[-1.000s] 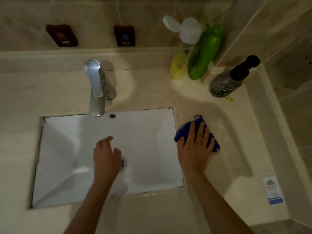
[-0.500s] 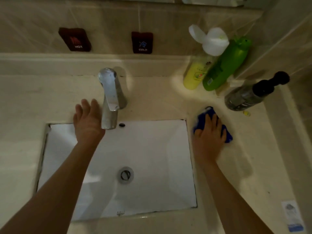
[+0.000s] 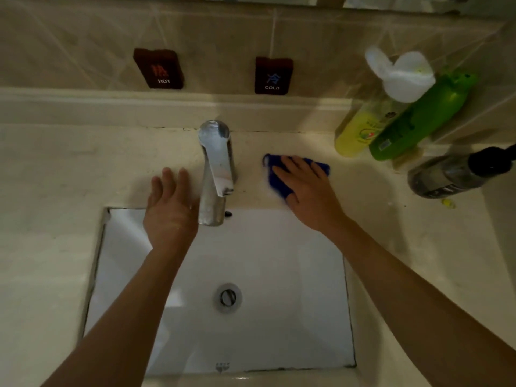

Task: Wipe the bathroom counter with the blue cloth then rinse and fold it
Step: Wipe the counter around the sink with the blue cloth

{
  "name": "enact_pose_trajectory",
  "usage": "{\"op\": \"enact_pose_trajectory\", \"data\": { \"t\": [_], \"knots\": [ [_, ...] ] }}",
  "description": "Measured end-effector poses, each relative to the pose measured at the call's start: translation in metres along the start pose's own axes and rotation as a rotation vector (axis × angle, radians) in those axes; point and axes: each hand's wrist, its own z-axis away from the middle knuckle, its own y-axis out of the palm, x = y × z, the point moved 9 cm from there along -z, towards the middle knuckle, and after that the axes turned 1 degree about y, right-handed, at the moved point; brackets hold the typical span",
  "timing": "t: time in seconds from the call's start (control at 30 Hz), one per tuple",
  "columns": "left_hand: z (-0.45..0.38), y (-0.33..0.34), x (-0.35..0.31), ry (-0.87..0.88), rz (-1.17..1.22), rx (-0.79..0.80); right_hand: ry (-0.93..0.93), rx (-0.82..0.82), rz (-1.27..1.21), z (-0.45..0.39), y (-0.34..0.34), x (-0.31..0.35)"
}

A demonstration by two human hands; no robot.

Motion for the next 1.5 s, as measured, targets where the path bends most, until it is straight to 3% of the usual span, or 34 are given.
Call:
{"op": "enact_pose_trajectory", "data": {
  "t": [0.13, 0.3, 0.43, 0.57, 0.67, 0.8, 0.9, 0.97, 1.03, 1.13, 1.17, 1.27, 1.33, 1.4, 1.5],
  "knots": [
    [0.000, -0.002, 0.001, 0.001, 0.015, -0.030, 0.261, -0.016, -0.023, -0.053, 0.000, 0.004],
    [0.001, 0.009, -0.001, 0.004, -0.036, -0.013, -0.123, 0.081, -0.080, -0.057, 0.013, 0.065],
    [0.001, 0.015, -0.012, -0.042, -0.062, 0.005, -0.296, 0.216, -0.250, 0.002, 0.008, 0.033],
    [-0.001, 0.012, -0.013, -0.027, -0.038, -0.031, -0.073, 0.155, -0.227, -0.031, -0.011, -0.023],
    [-0.003, 0.014, -0.013, -0.032, -0.035, -0.009, 0.008, 0.073, -0.128, -0.067, -0.007, 0.008],
    [-0.005, 0.016, -0.010, -0.042, -0.049, -0.005, -0.274, 0.125, -0.220, -0.032, 0.014, 0.066],
    [-0.004, 0.017, -0.010, -0.045, -0.042, 0.005, -0.434, 0.293, -0.298, 0.022, 0.019, 0.063],
    [-0.004, 0.016, -0.011, -0.054, -0.033, 0.009, -0.336, 0.271, -0.421, 0.023, 0.002, 0.032],
    [-0.004, 0.014, -0.013, -0.055, -0.033, 0.005, -0.136, 0.094, -0.483, 0.000, -0.020, -0.013],
    [-0.005, 0.013, -0.011, -0.066, -0.049, 0.003, 0.144, -0.049, -0.272, -0.032, -0.022, -0.027],
    [-0.005, 0.014, -0.011, -0.065, -0.057, 0.010, 0.143, -0.026, -0.226, -0.037, -0.013, -0.011],
    [-0.002, 0.013, -0.012, -0.068, -0.075, 0.028, -0.185, 0.075, -0.287, -0.014, 0.011, 0.066],
    [-0.001, 0.012, -0.013, -0.064, -0.084, 0.033, -0.260, 0.175, -0.390, 0.019, 0.017, 0.071],
    [0.001, 0.011, -0.013, -0.069, -0.075, 0.036, -0.123, 0.177, -0.486, 0.041, 0.008, 0.032],
    [0.001, 0.011, -0.015, -0.067, -0.064, 0.026, 0.271, -0.001, -0.464, 0.061, -0.015, -0.056]
  ]
}}
